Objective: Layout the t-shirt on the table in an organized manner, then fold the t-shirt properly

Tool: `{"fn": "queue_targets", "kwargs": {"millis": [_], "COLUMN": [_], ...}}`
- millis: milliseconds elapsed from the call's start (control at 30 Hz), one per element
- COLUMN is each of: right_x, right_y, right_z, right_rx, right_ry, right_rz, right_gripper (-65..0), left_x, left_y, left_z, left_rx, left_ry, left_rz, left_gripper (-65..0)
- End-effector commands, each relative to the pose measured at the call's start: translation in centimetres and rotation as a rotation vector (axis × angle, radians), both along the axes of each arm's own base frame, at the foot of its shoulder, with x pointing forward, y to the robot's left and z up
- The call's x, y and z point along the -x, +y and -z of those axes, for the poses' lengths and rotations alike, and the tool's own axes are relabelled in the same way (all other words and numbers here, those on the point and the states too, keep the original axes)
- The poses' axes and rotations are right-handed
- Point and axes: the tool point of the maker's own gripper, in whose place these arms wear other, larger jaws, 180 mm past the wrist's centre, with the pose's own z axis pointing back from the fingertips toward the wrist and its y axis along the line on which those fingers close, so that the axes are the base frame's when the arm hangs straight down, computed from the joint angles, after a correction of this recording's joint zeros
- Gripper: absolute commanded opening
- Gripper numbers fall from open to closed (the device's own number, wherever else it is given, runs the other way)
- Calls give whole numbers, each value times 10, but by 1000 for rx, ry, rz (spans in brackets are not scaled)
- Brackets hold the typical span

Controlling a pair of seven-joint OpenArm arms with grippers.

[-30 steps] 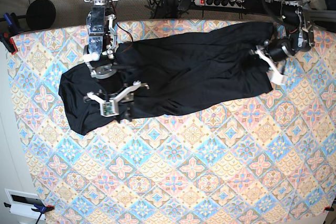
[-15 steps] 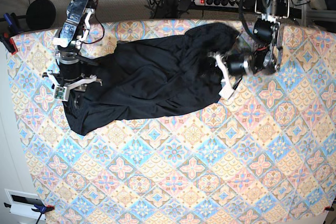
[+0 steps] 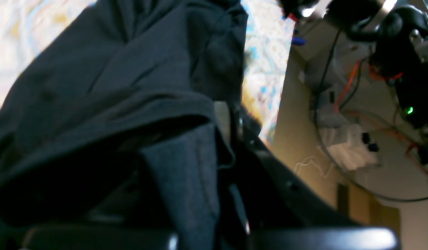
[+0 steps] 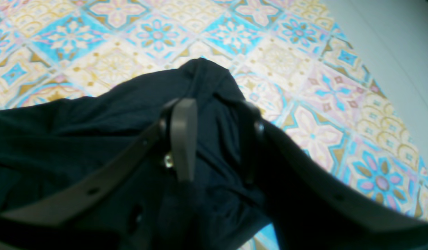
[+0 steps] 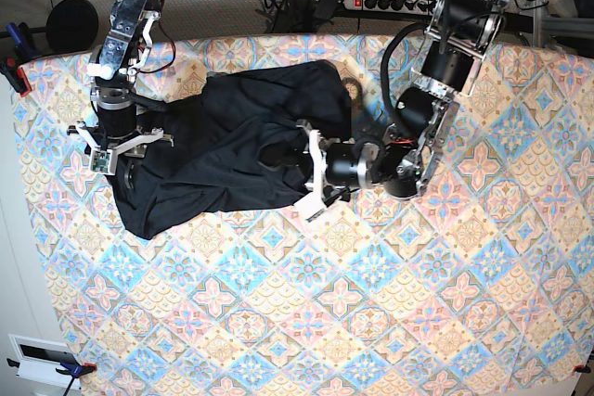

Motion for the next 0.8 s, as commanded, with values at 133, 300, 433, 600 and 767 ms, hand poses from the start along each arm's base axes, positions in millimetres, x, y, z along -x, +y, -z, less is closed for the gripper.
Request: {"fn": "queue_targets", "kwargs": {"millis": [133, 300, 433, 600, 767], "right_x": [-6, -6, 0, 0, 5], "right_y": [-2, -1, 0, 0, 0], "right_z": [-16, -16, -9, -9, -5], "right_rx": [15, 14, 14, 14, 14], "right_ry": [-56, -54, -34, -34, -19], "right_rz": [-3, -6, -9, -9, -10], "right_gripper": [-457, -457, -457, -457, -457], "left_x": [-17, -21, -26, -29, -35], "left_y": [-22, -24, -24, -25, -29], "left_z": [-5, 13, 16, 15, 9], "left_rx": [26, 6, -5, 9, 36], "left_ry": [58, 123, 96, 84, 68], "left_rz": [-21, -41, -67, -89, -104], "left_gripper": [-650, -589, -522, -435, -342]}}
